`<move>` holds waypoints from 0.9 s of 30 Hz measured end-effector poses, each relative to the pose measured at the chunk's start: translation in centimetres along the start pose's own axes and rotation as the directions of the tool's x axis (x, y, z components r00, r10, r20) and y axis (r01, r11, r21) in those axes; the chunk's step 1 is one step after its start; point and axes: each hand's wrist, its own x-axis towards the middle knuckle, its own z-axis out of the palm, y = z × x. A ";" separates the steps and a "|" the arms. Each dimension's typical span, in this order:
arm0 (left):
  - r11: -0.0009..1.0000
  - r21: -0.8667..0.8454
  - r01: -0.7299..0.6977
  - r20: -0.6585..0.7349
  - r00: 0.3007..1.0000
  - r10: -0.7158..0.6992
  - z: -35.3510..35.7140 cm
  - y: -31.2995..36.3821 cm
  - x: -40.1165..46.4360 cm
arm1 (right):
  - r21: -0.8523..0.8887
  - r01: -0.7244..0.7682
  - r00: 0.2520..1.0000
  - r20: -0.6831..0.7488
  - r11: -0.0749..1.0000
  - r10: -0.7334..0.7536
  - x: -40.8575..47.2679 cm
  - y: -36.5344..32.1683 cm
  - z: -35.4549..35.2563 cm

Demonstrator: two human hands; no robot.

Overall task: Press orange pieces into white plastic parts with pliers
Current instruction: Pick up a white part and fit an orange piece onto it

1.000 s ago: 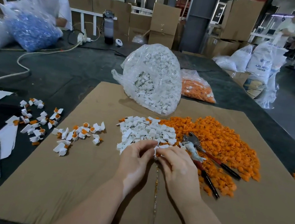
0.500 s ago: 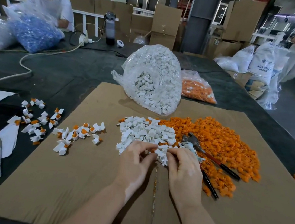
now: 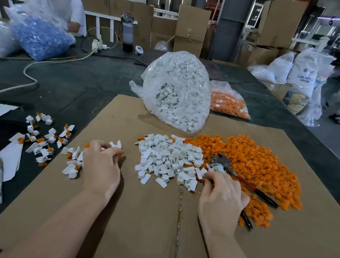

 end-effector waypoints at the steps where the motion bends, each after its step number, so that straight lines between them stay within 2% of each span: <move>1: 1.000 0.019 -0.002 0.011 1.000 0.002 0.0 0.1 0.0 | -0.018 -0.006 1.000 0.000 1.000 0.006 0.0 0.0 0.0; 4: 0.999 0.032 -0.031 0.006 0.999 0.031 -0.3 0.5 -0.4 | -0.064 -0.024 1.000 -0.014 0.998 0.023 -0.1 0.1 0.2; 7: 0.982 -0.074 -0.173 -0.017 0.985 0.173 -0.6 1.1 -1.2 | -0.102 -0.040 0.999 -0.032 0.994 0.036 -0.1 0.1 0.3; 12: 0.947 -0.097 -0.308 0.179 0.930 0.321 -0.3 1.8 -2.4 | -0.146 -0.065 0.995 -0.085 0.987 0.053 -0.2 0.1 0.2; 15: 0.948 -0.103 -0.303 0.222 0.922 0.318 0.0 1.9 -2.4 | -0.182 -0.052 0.996 -0.082 0.982 0.038 -0.2 0.1 0.3; 21: 0.924 -0.241 -0.298 0.173 0.923 0.343 0.3 2.8 -2.7 | -0.249 -0.039 0.999 -0.046 0.968 0.029 -0.1 0.0 0.6; 27: 0.938 -0.207 -0.278 0.288 0.899 0.330 0.9 2.8 -2.9 | -0.228 -0.070 0.998 -0.006 0.971 0.070 0.0 0.2 0.8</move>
